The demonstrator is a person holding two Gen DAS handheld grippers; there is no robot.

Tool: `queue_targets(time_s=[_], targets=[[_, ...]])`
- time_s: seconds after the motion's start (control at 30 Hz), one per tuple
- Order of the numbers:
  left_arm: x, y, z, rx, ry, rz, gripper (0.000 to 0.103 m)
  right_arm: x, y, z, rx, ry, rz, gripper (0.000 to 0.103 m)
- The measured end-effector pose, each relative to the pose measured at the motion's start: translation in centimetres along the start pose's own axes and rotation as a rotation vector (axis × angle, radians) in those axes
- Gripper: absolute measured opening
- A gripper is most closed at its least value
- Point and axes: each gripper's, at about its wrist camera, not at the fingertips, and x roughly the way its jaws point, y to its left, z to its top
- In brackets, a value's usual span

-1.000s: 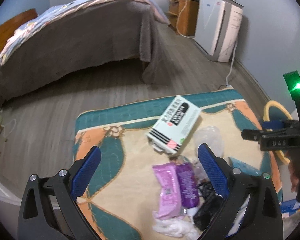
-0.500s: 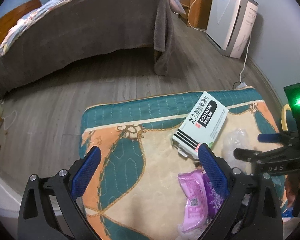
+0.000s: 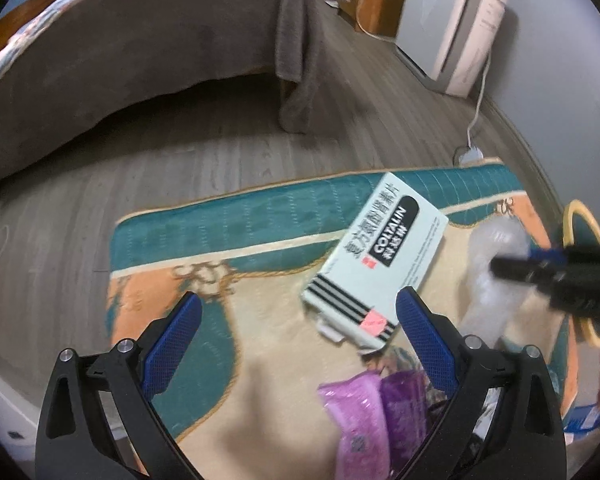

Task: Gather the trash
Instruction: 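Grasp the clear plastic bag with the right tool while the left tool grasps the COLTALIN box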

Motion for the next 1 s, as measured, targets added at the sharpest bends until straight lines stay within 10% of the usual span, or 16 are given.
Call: queue_targets(time_s=[0.23, 1.0], targets=[[3.1, -4.2, 0.9, 0.171, 0.011, 0.015, 0.096, -0.1, -2.6, 0.7, 0.046, -0.015, -0.052, 0.033], [7.7, -6.8, 1.3, 0.263, 0.109, -0.036, 0.097, 1.2, -4.1, 1.3, 0.03, 0.029, -0.059, 0.033]])
